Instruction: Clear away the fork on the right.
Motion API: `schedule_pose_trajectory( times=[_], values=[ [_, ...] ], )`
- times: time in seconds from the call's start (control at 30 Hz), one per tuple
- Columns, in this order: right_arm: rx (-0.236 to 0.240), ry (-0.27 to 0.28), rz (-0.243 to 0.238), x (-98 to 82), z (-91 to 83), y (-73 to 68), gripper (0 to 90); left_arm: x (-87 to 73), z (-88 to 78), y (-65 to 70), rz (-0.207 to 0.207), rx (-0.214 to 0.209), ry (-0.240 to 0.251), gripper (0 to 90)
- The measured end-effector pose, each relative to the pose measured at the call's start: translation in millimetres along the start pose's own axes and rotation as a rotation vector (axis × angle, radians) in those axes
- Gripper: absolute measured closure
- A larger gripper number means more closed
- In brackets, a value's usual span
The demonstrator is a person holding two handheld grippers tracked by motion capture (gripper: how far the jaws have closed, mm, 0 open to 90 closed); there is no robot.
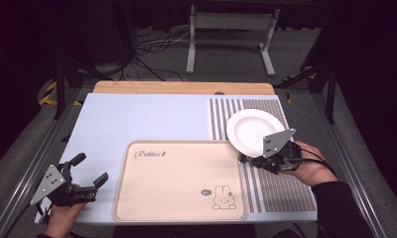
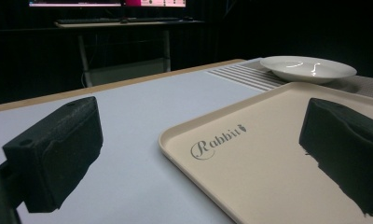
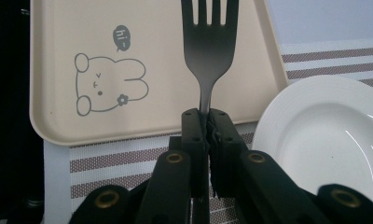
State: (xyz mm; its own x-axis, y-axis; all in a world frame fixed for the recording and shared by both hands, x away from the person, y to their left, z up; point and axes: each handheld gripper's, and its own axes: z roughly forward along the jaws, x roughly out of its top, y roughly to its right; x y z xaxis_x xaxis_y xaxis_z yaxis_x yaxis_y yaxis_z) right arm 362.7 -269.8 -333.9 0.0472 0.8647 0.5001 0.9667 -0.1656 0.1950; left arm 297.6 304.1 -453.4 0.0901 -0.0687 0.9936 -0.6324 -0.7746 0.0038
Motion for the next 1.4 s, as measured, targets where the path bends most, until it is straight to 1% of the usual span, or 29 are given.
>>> schedule_pose_trajectory(
  times=[0.17,0.2,0.27,0.3,0.33,0.43,0.67,0.83,0.97,1.03,1.17,1.23,1.3,1.33,1.4],
  values=[
    [0.000,-0.009,0.013,8.1,1.5,-2.7,86.4,0.2,-0.3,0.3,0.004,0.001,-0.002,0.1],
    [0.002,-0.011,0.028,10.3,1.8,-3.4,86.4,0.2,-0.3,0.3,0.003,0.001,-0.002,0.1],
    [0.010,-0.020,0.037,14.0,3.2,-4.6,86.4,0.2,-0.4,0.2,0.003,0.002,-0.002,0.1],
    [0.013,-0.027,0.034,15.9,4.1,-5.2,86.4,0.2,-0.4,0.2,0.003,0.001,-0.002,0.1],
    [0.021,-0.029,0.042,19.3,5.1,-6.2,86.4,0.2,-0.3,0.1,0.003,0.001,-0.001,0.1],
    [0.021,-0.027,0.047,22.4,6.4,-6.5,86.3,0.2,-0.4,0.1,0.000,0.001,0.002,0.1],
    [0.036,-0.039,0.028,38.1,15.3,-10.3,86.3,0.2,-0.6,0.0,0.001,0.004,0.002,0.1],
    [0.034,-0.041,0.017,48.7,19.8,-12.6,86.3,0.2,-0.4,0.9,0.003,0.004,-0.004,0.1],
    [0.048,-0.053,0.001,57.8,26.2,-15.5,86.4,0.3,-0.8,0.8,0.002,0.006,-0.003,0.1],
    [0.048,-0.052,0.000,59.1,27.4,-15.8,86.3,0.3,-0.8,0.8,0.001,0.006,-0.002,0.1],
    [0.059,-0.054,-0.005,66.0,35.7,-15.7,86.3,0.1,-0.4,0.8,0.001,0.004,-0.003,0.1],
    [0.063,-0.064,-0.008,70.0,41.0,-16.0,86.3,0.1,-0.8,0.4,0.001,0.005,-0.003,0.1],
    [0.061,-0.072,0.001,73.7,44.2,-16.9,86.3,0.1,-1.0,0.3,-0.002,0.004,0.000,0.1],
    [0.061,-0.068,0.014,75.6,45.7,-17.5,86.4,0.1,-0.9,0.3,-0.004,0.004,0.001,0.0],
    [0.058,-0.064,0.022,78.3,47.6,-18.0,86.3,0.1,-1.0,0.2,-0.002,0.004,0.000,0.0]
  ],
)
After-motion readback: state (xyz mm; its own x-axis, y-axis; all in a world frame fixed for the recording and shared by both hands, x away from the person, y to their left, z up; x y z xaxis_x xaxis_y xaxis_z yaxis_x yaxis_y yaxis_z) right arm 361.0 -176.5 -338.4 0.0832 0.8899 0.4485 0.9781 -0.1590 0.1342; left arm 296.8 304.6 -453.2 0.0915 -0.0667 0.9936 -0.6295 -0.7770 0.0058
